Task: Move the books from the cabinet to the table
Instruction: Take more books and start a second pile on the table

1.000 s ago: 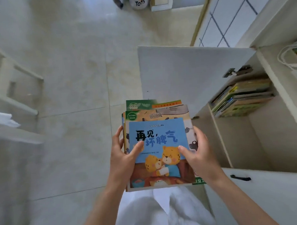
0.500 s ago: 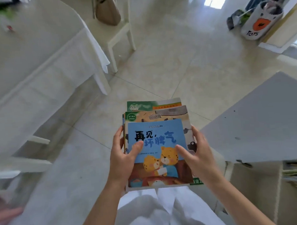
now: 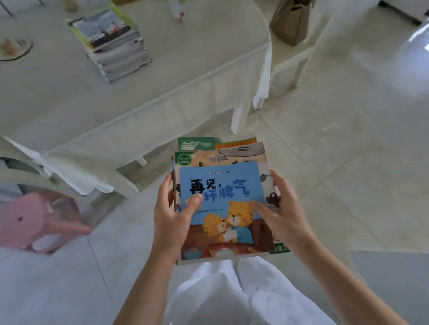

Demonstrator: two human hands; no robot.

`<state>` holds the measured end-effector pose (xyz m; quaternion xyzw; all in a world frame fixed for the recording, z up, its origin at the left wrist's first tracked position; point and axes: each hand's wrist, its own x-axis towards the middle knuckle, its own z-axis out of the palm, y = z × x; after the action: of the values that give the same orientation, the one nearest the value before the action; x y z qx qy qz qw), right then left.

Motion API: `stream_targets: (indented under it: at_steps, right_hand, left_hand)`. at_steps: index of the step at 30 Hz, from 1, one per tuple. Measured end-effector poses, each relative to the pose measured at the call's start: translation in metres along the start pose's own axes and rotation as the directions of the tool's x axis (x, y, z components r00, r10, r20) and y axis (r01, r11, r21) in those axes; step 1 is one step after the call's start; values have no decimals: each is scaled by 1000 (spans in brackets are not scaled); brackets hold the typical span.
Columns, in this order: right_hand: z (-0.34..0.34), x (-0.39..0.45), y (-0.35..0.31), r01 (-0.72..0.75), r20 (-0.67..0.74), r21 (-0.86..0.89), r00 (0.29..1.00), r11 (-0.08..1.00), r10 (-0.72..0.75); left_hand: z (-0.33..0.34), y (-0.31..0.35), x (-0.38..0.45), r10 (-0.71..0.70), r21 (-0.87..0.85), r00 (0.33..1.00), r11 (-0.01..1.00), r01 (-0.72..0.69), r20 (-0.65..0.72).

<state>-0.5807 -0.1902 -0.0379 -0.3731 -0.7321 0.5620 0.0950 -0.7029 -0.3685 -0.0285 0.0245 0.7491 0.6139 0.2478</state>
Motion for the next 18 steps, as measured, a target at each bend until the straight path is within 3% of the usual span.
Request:
stream_targets:
  at_steps: [6, 18]
  right_hand:
    - [41, 65, -28, -6, 152, -7, 988, 1000, 7]
    - [73, 256, -105, 78, 320, -59, 946, 995, -55]
  left_hand:
    - [-26, 3, 44, 1, -18, 984, 1000, -4, -178]
    - [-13, 59, 202, -20, -84, 938, 996, -10, -347]
